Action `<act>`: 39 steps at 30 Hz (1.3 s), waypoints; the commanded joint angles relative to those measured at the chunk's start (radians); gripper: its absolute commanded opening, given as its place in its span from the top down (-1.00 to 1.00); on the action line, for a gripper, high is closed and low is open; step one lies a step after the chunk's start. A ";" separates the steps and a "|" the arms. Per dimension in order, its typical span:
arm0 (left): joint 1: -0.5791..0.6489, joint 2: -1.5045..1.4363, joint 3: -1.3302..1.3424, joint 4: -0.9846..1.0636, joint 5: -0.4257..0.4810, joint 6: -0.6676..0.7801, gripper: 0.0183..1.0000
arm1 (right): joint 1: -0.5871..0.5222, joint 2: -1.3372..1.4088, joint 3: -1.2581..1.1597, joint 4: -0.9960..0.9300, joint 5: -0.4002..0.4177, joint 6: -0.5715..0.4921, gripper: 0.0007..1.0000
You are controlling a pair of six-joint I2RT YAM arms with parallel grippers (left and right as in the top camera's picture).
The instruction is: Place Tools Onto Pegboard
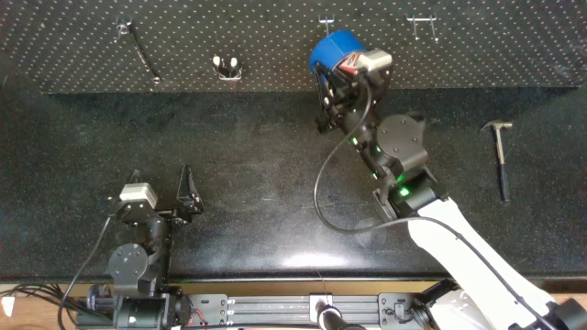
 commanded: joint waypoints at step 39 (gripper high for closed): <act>-0.003 -0.010 -0.002 -0.005 -0.001 0.019 -0.99 | -0.962 0.267 0.353 -1.556 -0.056 -0.919 -0.41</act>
